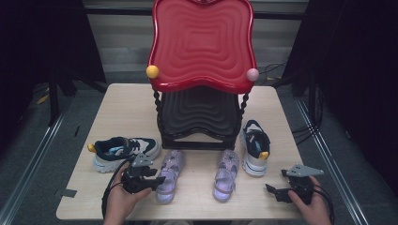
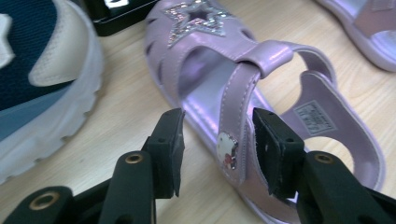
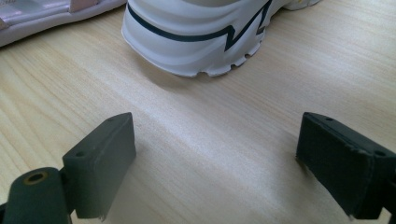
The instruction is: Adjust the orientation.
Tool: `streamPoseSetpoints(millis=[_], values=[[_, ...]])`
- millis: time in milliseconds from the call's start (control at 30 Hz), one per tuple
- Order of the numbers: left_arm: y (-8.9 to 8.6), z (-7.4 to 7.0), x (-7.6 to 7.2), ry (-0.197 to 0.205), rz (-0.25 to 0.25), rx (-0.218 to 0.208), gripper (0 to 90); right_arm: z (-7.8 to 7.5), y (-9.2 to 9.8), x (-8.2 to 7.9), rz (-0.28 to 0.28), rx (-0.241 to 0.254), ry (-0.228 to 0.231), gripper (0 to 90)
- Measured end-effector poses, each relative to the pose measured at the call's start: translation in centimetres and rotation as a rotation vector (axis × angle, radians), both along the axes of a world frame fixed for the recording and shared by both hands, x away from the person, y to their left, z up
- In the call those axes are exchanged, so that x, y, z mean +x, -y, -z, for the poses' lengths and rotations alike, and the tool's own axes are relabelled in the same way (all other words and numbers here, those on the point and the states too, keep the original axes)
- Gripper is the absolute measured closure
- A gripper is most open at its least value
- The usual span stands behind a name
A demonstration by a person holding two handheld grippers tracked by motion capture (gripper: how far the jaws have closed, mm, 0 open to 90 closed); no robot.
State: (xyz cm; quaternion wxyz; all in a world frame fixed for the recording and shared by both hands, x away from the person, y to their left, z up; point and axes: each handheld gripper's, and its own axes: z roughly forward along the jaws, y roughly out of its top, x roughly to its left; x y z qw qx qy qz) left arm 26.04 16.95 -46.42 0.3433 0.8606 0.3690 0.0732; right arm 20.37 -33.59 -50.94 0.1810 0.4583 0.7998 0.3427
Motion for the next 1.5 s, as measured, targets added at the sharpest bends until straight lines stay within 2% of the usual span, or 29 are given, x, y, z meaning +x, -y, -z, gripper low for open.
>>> streamPoseSetpoints(millis=[100,367,500,633,800,967,1000,1167,1267,1500], values=[[-0.6,0.0,0.1,0.006,-0.028,0.003,54.9,0.0,0.0,0.0,0.000,0.000,0.000,11.1],[-1.2,-0.1,0.3,0.009,-0.055,-0.006,54.9,0.0,0.0,0.0,0.000,0.000,0.000,11.1],[-1.0,-0.1,0.5,0.007,-0.073,-0.039,54.9,0.0,0.0,0.0,0.000,0.000,0.000,11.1],[-0.8,0.0,0.6,0.014,-0.060,-0.065,56.3,0.0,0.0,0.0,-0.001,0.000,0.001,11.1],[-1.0,0.2,0.9,0.017,-0.071,-0.078,56.8,0.0,0.0,0.0,0.000,0.000,0.000,11.1],[-1.1,0.3,0.8,0.020,-0.072,-0.075,56.7,0.0,0.0,0.0,0.000,0.000,0.000,11.1],[-1.1,0.3,0.8,0.014,-0.072,-0.087,56.8,0.0,0.0,0.0,0.000,0.000,0.000,11.1],[-1.0,0.2,0.8,-0.003,-0.090,-0.085,54.1,0.0,0.0,0.0,0.000,0.000,0.000,11.1],[-0.9,0.3,0.8,0.002,-0.082,-0.068,55.6,0.0,0.0,0.0,0.000,0.000,0.000,11.1],[-0.8,0.2,0.9,0.005,-0.077,-0.086,59.8,0.0,0.0,0.0,-0.001,0.000,0.001,11.1]])
